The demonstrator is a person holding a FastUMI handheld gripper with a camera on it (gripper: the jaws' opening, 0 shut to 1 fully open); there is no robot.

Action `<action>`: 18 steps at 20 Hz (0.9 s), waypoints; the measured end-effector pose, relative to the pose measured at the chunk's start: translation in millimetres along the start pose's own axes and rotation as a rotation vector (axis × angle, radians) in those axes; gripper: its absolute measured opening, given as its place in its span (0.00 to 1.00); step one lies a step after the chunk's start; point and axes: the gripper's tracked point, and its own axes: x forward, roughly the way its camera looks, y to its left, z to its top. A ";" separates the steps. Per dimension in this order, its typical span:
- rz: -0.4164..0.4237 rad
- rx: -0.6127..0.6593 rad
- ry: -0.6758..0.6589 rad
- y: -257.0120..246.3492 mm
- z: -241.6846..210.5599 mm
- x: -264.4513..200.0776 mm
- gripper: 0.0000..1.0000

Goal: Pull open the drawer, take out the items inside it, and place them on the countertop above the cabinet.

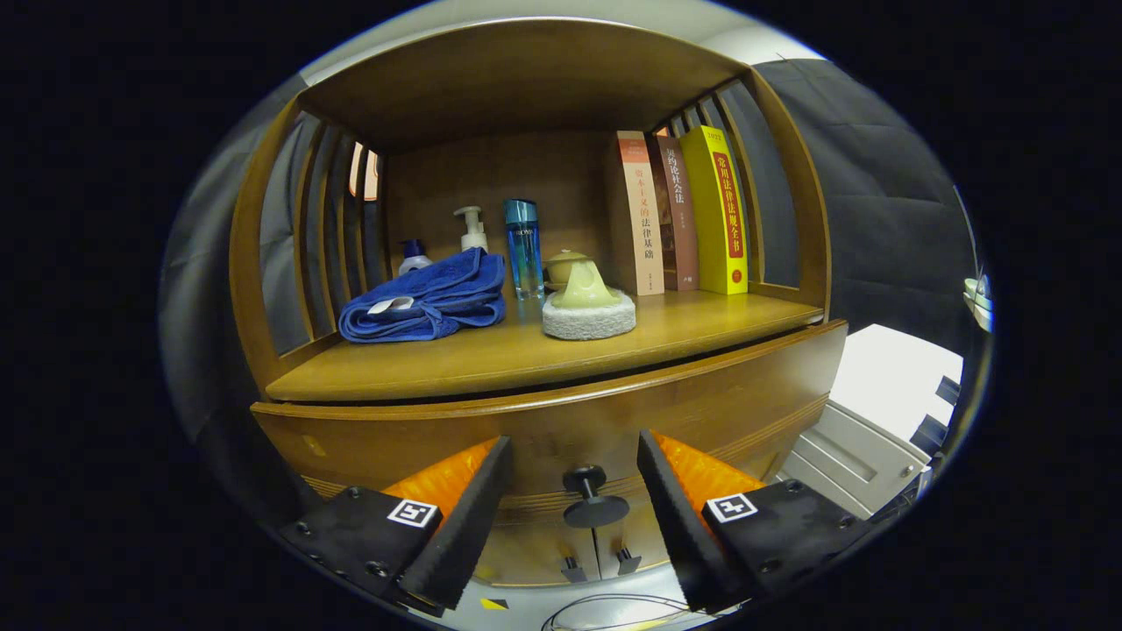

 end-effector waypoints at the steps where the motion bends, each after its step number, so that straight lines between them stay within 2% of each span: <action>1: -0.002 0.001 0.001 0.4 0.3 3.0 0.96; 12: 0.029 0.022 -0.010 1.5 0.5 10.9 0.96; 18: 0.011 0.045 0.007 -5.3 15.2 2.9 0.98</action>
